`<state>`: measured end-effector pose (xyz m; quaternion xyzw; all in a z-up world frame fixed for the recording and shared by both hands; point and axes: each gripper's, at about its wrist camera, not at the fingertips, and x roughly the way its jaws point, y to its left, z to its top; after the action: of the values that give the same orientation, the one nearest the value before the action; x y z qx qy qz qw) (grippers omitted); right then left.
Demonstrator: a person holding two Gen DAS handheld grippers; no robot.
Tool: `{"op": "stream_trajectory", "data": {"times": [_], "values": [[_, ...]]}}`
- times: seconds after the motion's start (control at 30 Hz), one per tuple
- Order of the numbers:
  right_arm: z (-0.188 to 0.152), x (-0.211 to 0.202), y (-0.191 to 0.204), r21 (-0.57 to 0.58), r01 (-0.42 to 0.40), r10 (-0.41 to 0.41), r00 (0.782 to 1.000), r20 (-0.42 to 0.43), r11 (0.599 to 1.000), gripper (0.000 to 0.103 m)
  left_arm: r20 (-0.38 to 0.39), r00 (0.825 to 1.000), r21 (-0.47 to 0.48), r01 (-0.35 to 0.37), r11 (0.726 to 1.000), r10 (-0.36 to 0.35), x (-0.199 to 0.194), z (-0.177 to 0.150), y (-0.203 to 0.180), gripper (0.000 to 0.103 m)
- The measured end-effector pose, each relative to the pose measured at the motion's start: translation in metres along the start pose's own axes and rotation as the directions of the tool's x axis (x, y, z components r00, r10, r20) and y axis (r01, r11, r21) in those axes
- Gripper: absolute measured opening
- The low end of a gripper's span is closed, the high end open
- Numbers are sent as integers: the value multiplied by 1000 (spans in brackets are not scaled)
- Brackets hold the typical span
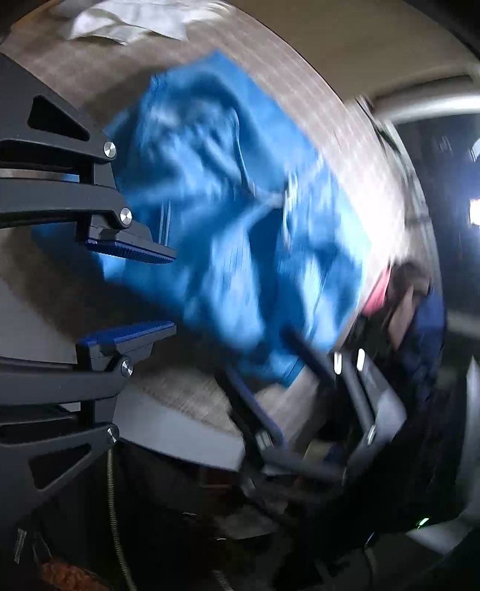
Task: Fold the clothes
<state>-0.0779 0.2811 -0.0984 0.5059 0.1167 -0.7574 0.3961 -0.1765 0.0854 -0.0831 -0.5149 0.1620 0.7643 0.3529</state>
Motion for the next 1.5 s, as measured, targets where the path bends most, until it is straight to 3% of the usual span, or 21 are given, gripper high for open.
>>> {"op": "stream_trajectory", "data": {"times": [0.1,0.13,0.17,0.2,0.3,0.37,0.4,0.47,0.57,0.6,0.7,0.73,0.8,0.87,0.97,1.03,1.07,1.13,1.23,1.37,1.5], "values": [[-2,28,9,-142,105,-114,992,-58,984,55,-20,1000,45,-3,999,4,22,3,-10,30],[-4,38,9,-175,135,-152,984,-90,975,47,-33,999,48,11,999,-9,28,3,-9,27],[-5,47,8,-208,166,-194,973,-123,964,10,-59,998,56,8,998,-5,34,2,-7,17],[-4,53,6,-238,206,-248,955,-162,949,3,-87,996,65,5,998,1,41,1,-5,12],[-2,42,5,-247,205,-254,949,-187,947,3,-153,988,70,1,998,9,54,-3,1,17],[-8,44,5,-245,164,-224,943,-244,956,12,-171,985,42,8,999,-1,54,-4,6,17],[-12,47,6,-243,146,-213,937,-278,959,16,-152,988,15,17,1000,-15,45,-2,10,17],[-12,36,2,-186,116,-166,945,-281,976,27,-103,994,-38,35,999,-39,24,2,17,18],[5,6,-21,-21,34,-37,987,-155,999,27,-18,1000,-139,-8,990,6,-12,10,38,33],[11,-5,-29,32,1,2,994,-108,999,27,2,1000,-177,-21,984,21,-21,12,45,33],[28,-35,-52,178,-111,104,993,46,978,27,41,997,-233,-49,971,61,-34,22,59,33],[33,-43,-59,216,-146,128,987,93,965,27,23,995,-216,-94,972,101,-29,24,56,34],[45,-31,-57,219,-140,119,987,108,966,26,-18,987,-181,-160,970,159,-15,30,54,34],[54,-2,-55,221,-46,34,998,56,974,6,-85,979,-135,-196,971,186,11,31,53,33],[51,40,-68,291,-56,59,998,-1,955,6,-156,960,-63,-244,968,232,46,30,50,34],[46,59,-73,303,-40,52,998,-30,952,6,-184,948,-75,-275,958,258,59,27,58,20],[43,67,-74,305,-30,46,998,-46,952,6,-195,946,-96,-282,955,260,61,26,64,7],[34,79,-76,297,23,6,995,-98,955,0,-204,948,-139,-274,952,244,59,24,76,6],[22,75,-81,306,92,-44,986,-161,948,0,-194,951,-139,-267,954,239,51,22,78,5],[27,48,-85,358,42,-21,998,-64,933,0,-179,960,-152,-244,958,216,43,23,78,3],[48,54,-80,326,18,-16,1000,-10,945,0,-161,967,-159,-223,962,198,34,23,77,3]]}}
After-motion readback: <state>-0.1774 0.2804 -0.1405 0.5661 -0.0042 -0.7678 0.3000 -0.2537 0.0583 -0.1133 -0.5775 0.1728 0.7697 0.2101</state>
